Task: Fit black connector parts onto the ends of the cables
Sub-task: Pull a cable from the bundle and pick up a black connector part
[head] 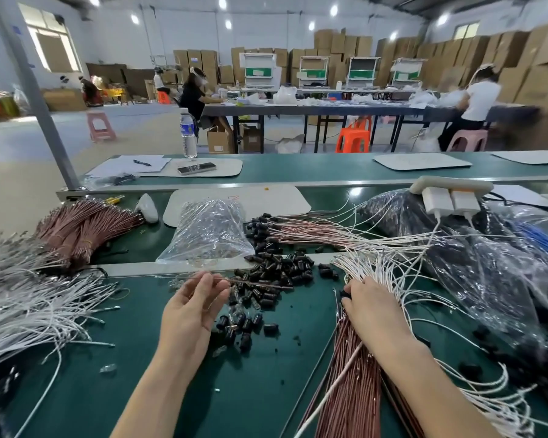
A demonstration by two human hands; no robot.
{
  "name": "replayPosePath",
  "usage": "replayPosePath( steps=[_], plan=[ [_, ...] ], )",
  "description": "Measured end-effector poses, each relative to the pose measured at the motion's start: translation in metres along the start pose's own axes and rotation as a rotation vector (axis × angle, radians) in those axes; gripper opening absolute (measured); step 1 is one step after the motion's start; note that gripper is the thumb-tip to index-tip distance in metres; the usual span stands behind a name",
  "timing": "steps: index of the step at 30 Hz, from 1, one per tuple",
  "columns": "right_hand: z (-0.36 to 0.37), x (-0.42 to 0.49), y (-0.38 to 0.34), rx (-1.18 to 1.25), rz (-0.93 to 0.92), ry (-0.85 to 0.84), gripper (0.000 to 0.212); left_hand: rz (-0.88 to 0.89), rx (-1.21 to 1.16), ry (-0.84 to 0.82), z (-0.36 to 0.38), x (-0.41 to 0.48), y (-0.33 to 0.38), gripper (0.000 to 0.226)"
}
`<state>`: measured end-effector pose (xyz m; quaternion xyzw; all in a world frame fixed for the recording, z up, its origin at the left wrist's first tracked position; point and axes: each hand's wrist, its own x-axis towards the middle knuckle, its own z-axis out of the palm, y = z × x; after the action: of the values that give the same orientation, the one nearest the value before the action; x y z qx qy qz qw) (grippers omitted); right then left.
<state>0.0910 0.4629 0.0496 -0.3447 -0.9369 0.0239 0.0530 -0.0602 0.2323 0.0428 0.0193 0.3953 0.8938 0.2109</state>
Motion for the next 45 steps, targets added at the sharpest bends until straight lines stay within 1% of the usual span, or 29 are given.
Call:
replayPosePath(
  steps=[3, 5, 8, 10, 11, 13, 14, 15, 17, 18, 20, 22, 24, 27, 29, 36, 39, 45],
  plan=[
    [-0.004, -0.002, -0.002, -0.005, -0.003, -0.011, 0.024, -0.015, -0.079, 0.020, -0.005, -0.001, -0.002, 0.017],
    [-0.005, -0.004, -0.004, -0.007, -0.013, -0.027, 0.024, -0.012, -0.104, 0.004, -0.005, 0.000, 0.000, 0.013],
    [-0.005, -0.003, -0.005, -0.006, -0.027, -0.062, 0.025, -0.035, -0.080, -0.012, -0.006, -0.003, -0.001, 0.008],
    [-0.007, 0.000, -0.005, 0.089, -0.031, -0.020, 0.024, -0.035, -0.053, -0.024, -0.006, -0.007, -0.004, 0.011],
    [-0.010, 0.000, -0.005, 0.204, -0.041, 0.017, 0.027, -0.030, -0.039, -0.034, -0.004, -0.009, -0.006, 0.011],
    [-0.012, 0.000, -0.011, 0.549, -0.067, 0.060, 0.025, -0.006, -0.006, -0.050, -0.001, -0.012, -0.010, 0.011],
    [-0.012, -0.001, -0.017, 0.785, -0.056, 0.034, 0.020, 0.010, 0.010, -0.051, 0.001, -0.014, -0.012, 0.013],
    [-0.012, -0.002, -0.024, 1.066, -0.021, -0.025, 0.018, 0.028, 0.026, -0.048, 0.003, -0.015, -0.013, 0.015],
    [-0.007, -0.005, -0.039, 1.652, 0.089, -0.172, 0.020, 0.065, 0.053, -0.030, 0.004, -0.016, -0.016, 0.020],
    [-0.003, -0.007, -0.045, 1.864, 0.144, -0.223, 0.022, 0.082, 0.061, -0.020, 0.004, -0.016, -0.017, 0.020],
    [0.006, -0.010, -0.051, 2.095, 0.217, -0.278, 0.027, 0.106, 0.072, -0.002, 0.002, -0.016, -0.019, 0.021],
    [0.015, -0.012, -0.051, 2.221, 0.254, -0.291, 0.031, 0.124, 0.086, 0.007, 0.000, -0.015, -0.021, 0.022],
    [0.020, -0.012, -0.049, 2.280, 0.264, -0.291, 0.028, 0.141, 0.130, 0.006, -0.001, -0.014, -0.022, 0.023],
    [0.021, -0.011, -0.047, 2.307, 0.243, -0.298, 0.015, 0.167, 0.206, -0.009, -0.002, -0.013, -0.024, 0.026],
    [0.022, -0.010, -0.048, 2.316, 0.245, -0.308, 0.014, 0.180, 0.249, -0.013, -0.002, -0.013, -0.026, 0.027],
    [0.024, -0.010, -0.049, 2.344, 0.269, -0.338, 0.015, 0.203, 0.278, -0.014, -0.004, -0.010, -0.027, 0.024],
    [0.023, -0.011, -0.050, 2.358, 0.279, -0.327, 0.023, 0.206, 0.280, -0.020, -0.005, -0.011, -0.028, 0.020],
    [0.022, -0.012, -0.050, 2.327, 0.290, -0.333, 0.027, 0.205, 0.259, -0.013, -0.006, -0.010, -0.027, 0.023]
  ],
)
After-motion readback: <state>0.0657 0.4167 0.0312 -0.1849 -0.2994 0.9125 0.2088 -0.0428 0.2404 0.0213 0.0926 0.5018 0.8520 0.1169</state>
